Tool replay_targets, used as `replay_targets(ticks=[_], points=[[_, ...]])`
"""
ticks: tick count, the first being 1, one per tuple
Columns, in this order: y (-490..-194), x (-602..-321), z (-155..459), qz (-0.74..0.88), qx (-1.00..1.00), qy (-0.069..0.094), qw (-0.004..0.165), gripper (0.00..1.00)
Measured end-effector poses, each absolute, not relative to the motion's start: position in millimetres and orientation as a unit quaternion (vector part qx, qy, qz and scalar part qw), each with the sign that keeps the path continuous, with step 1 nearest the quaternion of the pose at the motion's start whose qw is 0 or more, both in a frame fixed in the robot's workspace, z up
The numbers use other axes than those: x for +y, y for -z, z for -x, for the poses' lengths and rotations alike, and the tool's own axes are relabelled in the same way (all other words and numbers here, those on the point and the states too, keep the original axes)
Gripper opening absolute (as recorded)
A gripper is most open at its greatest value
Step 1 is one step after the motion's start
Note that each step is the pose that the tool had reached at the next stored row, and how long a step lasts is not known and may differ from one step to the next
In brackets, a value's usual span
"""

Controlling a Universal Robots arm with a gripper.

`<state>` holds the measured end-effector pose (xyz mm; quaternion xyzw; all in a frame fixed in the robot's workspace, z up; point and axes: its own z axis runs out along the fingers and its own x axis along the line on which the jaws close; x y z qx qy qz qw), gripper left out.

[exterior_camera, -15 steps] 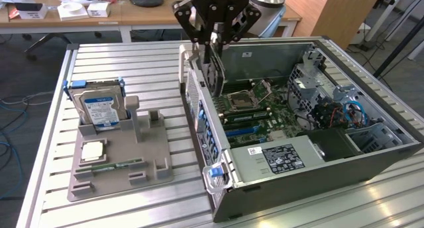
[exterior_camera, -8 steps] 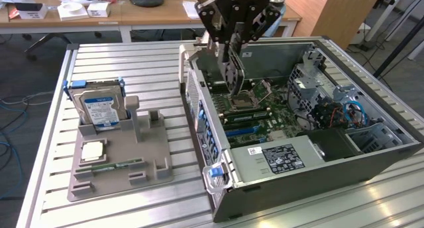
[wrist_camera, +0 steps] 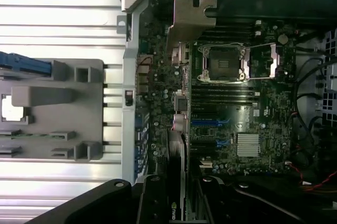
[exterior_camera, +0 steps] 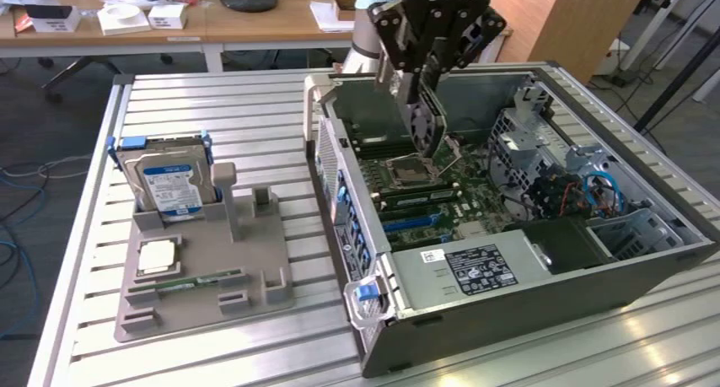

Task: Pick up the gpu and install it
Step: 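Pick up the gpu and move the gpu toward the slot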

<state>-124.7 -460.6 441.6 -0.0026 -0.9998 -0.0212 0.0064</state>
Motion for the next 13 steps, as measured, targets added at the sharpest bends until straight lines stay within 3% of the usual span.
replay_targets(ticks=[13], points=[[-441.6,-460.2,71.3,0.003,-1.0,0.022,0.006,0.26]])
